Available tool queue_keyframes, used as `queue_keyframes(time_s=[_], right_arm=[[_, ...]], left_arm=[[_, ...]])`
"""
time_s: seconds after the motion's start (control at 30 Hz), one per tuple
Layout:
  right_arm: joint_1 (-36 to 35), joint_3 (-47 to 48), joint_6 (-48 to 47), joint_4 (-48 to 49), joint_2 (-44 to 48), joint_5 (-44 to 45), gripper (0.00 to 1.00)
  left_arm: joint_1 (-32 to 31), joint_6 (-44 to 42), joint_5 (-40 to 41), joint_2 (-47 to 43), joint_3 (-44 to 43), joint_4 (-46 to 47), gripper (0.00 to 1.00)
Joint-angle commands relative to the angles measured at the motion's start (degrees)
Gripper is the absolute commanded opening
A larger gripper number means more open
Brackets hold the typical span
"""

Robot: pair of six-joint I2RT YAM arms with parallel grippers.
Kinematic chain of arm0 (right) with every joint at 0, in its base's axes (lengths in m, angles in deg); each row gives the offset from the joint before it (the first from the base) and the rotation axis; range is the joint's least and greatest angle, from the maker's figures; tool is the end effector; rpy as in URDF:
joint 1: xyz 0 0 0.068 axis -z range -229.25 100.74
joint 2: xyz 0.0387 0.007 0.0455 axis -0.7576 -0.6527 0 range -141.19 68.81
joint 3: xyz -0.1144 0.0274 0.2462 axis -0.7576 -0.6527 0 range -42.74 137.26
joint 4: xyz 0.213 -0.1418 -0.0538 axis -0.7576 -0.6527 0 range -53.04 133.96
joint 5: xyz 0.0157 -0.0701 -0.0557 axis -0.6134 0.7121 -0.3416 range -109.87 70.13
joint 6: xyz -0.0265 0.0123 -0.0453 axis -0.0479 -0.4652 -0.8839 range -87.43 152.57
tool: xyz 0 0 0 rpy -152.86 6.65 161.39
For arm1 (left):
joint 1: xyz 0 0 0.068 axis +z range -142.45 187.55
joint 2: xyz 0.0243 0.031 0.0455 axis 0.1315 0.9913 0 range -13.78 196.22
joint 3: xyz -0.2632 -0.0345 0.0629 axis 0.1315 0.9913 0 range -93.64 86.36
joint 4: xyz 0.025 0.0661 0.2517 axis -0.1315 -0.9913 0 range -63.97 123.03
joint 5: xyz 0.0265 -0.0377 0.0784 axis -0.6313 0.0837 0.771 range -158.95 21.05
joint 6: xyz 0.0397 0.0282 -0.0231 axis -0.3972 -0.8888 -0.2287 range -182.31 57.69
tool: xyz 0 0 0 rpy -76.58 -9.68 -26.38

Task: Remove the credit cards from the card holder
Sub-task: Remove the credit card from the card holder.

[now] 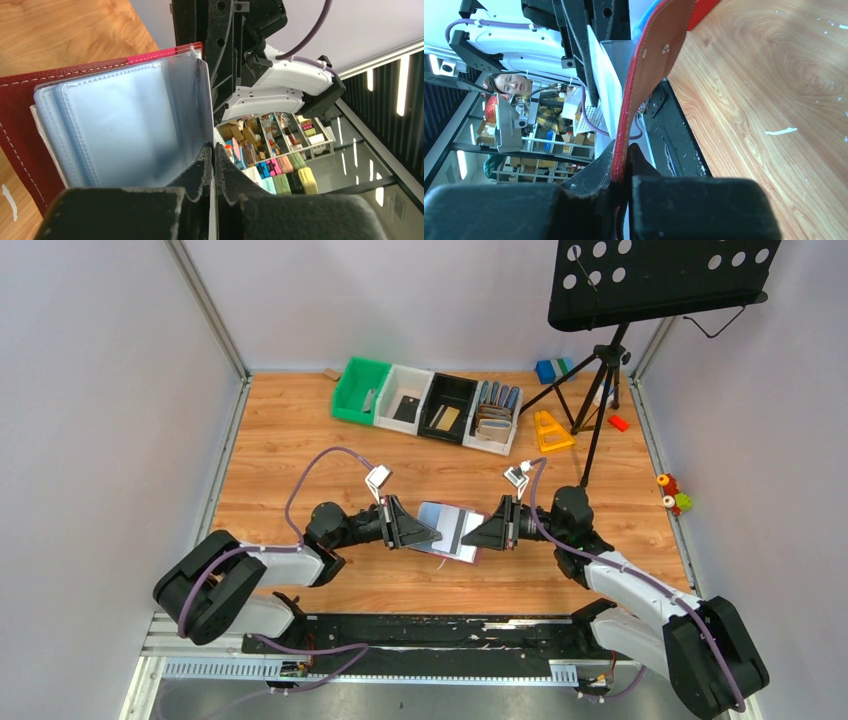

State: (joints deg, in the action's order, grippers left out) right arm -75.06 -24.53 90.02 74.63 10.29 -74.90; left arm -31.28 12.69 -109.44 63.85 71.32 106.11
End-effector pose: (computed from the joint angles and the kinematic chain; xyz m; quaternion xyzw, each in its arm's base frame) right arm 0.1680 0.1137 0.2102 -0.1021 0.7332 0.6439 0.1933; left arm 0.1638 -0.1615 0.2000 0.0666 0.6529 -0.7252 0.2083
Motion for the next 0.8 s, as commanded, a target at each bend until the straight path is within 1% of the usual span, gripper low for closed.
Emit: queue_keyframes(time_s=[0.0, 0.1, 0.2, 0.27, 0.33, 0.43, 0.53, 0.67, 0.77], right_arm=[[0.5, -0.5, 0.2, 1.8, 0.1, -0.4, 0.0], [0.6, -0.2, 0.2, 1.8, 0.4, -0.5, 0.0], [1.0, -0.2, 0.1, 1.4, 0.8, -0.4, 0.0], [1.5, -0.3, -0.1, 0.6, 1.6, 0.0, 0.0], [2.0, -0.2, -1.4, -2.2, 2.5, 1.0, 0.0], [2.6, 0.2, -3.6, -6.1, 3.9, 2.3, 0.0], [2.8, 1.2, -7.1, -12.7, 4.9, 4.8, 0.0], [3.1, 2.3, -10.9, -19.6, 5.6, 8.5, 0.0], [3.2, 2.9, -13.3, -23.0, 5.9, 10.1, 0.0]], left_arm=[[0.6, 0.2, -1.0, -3.0, -0.1, 4.0, 0.05], [0.8, -0.4, -1.0, -3.3, 0.0, 2.7, 0.0], [1.8, -1.5, -0.6, -4.4, 0.5, 0.6, 0.0], [2.7, -3.0, -0.1, -5.9, 0.8, -2.8, 0.0], [3.5, -5.6, 0.6, -7.8, 0.6, -8.2, 0.0], [4.4, -10.4, 2.0, -11.6, -0.2, -18.0, 0.0], [5.6, -16.6, 4.4, -15.8, -2.7, -31.6, 0.0], [8.1, -26.9, 9.6, -19.5, -8.6, -52.7, 0.0], [10.3, -35.1, 14.7, -20.1, -14.6, -64.4, 0.0]])
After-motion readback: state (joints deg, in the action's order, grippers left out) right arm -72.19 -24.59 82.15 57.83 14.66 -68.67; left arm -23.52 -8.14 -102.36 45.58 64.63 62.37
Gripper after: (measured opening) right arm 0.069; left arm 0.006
